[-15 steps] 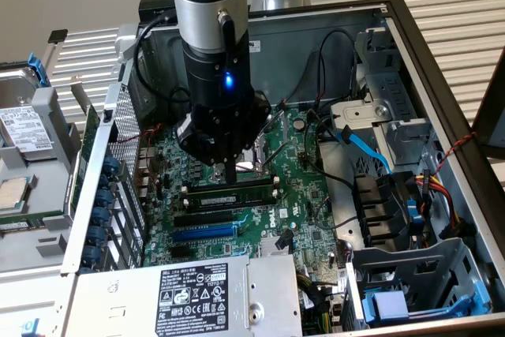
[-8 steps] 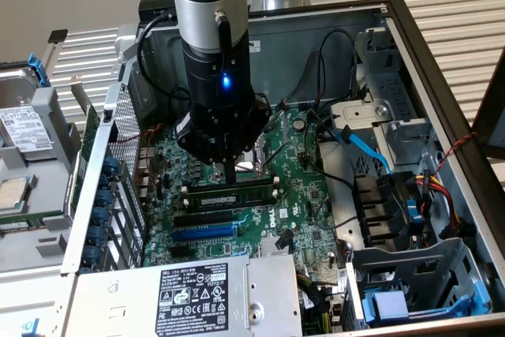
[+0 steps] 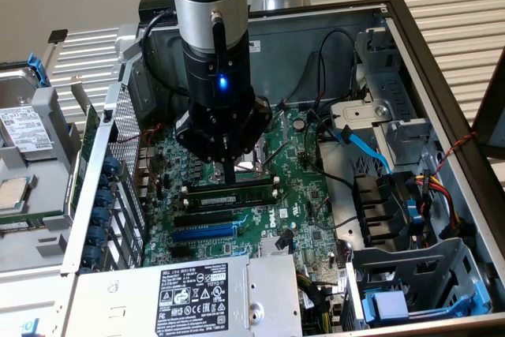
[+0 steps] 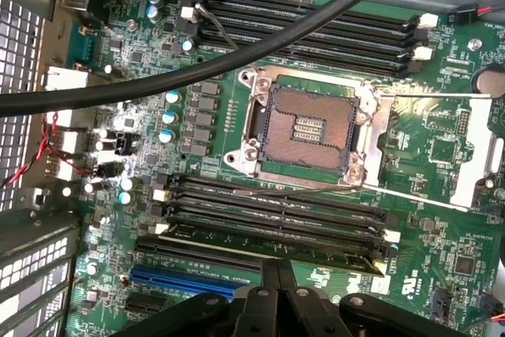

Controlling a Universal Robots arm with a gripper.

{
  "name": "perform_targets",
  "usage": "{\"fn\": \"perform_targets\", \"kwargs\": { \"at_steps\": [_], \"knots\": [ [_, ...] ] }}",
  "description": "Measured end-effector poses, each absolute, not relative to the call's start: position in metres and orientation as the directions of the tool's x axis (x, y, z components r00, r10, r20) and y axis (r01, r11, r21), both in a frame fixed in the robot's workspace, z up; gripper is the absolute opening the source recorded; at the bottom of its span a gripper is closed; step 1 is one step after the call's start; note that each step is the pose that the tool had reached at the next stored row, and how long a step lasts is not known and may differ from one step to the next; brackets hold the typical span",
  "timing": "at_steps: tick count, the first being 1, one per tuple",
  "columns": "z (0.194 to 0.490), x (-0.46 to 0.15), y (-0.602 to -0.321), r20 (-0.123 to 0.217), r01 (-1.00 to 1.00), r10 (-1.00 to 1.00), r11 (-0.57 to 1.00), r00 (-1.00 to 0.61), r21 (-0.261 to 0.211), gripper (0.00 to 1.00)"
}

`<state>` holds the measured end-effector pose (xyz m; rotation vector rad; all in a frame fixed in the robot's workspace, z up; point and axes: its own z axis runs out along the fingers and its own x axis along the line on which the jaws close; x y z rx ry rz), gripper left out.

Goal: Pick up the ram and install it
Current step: 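Press down the ram until it locks into place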

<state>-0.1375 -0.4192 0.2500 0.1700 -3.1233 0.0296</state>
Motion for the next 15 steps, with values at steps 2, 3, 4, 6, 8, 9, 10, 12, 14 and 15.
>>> {"fn": "perform_targets", "kwargs": {
  "at_steps": [2, 3, 4, 6, 8, 9, 10, 12, 14, 15],
  "knots": [
    [0.25, -0.1374, -0.4192, 0.015, -0.082, -0.082, 0.996, -0.997, -0.018, 0.11],
    [0.25, -0.1374, -0.4192, 0.015, -0.07, -0.07, 0.997, -0.997, -0.018, 0.11],
    [0.25, -0.1375, -0.4192, 0.015, -0.056, -0.056, 0.998, -0.998, -0.018, 0.11],
    [0.25, -0.1375, -0.4192, 0.015, -0.031, -0.031, 0.999, -0.999, -0.018, 0.11],
    [0.25, -0.1374, -0.4192, 0.015, -0.006, -0.006, 1.0, -1.0, -0.019, 0.11],
    [0.25, -0.1374, -0.4192, 0.015, 0.007, 0.007, 1.0, -1.0, -0.019, 0.11],
    [0.25, -0.1374, -0.4192, 0.015, 0.02, 0.02, 1.0, -1.0, -0.019, 0.11],
    [0.25, -0.1374, -0.4192, 0.014, 0.046, 0.046, 0.999, -0.999, -0.019, 0.11],
    [0.25, -0.1374, -0.4192, 0.015, 0.072, 0.072, 0.997, -0.997, -0.019, 0.11],
    [0.25, -0.1375, -0.4192, 0.015, 0.085, 0.085, 0.996, -0.996, -0.019, 0.11]
  ]
}}
